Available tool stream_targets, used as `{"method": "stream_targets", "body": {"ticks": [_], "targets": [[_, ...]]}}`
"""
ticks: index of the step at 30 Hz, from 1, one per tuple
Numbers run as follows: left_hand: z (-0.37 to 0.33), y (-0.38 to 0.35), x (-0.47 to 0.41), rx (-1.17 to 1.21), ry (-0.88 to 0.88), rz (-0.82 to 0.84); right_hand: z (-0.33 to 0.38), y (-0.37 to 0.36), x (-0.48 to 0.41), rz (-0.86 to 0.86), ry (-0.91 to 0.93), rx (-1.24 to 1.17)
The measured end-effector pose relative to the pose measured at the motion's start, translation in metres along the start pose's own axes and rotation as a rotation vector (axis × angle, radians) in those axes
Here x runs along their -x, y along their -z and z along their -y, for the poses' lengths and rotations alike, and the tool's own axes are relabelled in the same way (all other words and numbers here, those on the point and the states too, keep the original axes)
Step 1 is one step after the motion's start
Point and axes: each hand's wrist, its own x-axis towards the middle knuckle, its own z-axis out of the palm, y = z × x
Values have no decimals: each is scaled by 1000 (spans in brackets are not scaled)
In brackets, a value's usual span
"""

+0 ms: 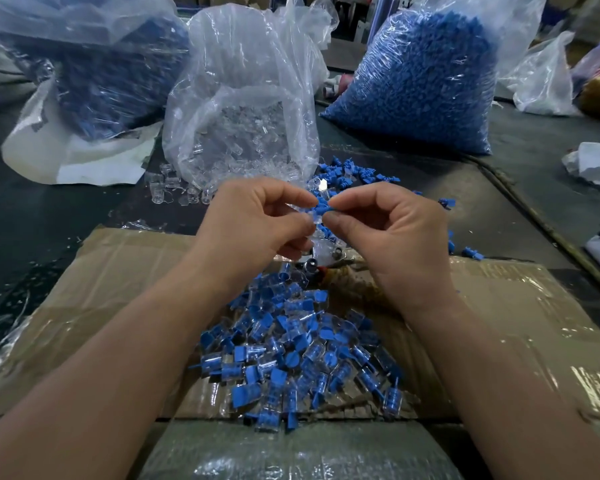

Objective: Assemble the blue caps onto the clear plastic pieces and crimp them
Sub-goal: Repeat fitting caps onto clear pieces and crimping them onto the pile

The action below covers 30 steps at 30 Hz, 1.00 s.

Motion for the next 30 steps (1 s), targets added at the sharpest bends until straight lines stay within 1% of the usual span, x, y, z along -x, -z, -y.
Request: {"method": "stream_targets", "body": {"ticks": [5,9,13,17,21,26,30], "targets": [[-2,-1,1,47,1,-33,1,-1,1,5,9,51],[-2,-3,1,9,-33,-2,2,-1,2,-18,33,101],[-1,-3,2,-28,-75,13,3,-2,2,11,30,129],[-2,-2,3,-6,-93,32,3,0,2,66,-10,69],[-3,1,3,39,-76,65,1,2,1,115,-62,14],[-4,3,2,27,-23,78,0,2,2,174,-9,-67],[-5,5,1,86,34,88,-2,3,1,202,40,-94]]}}
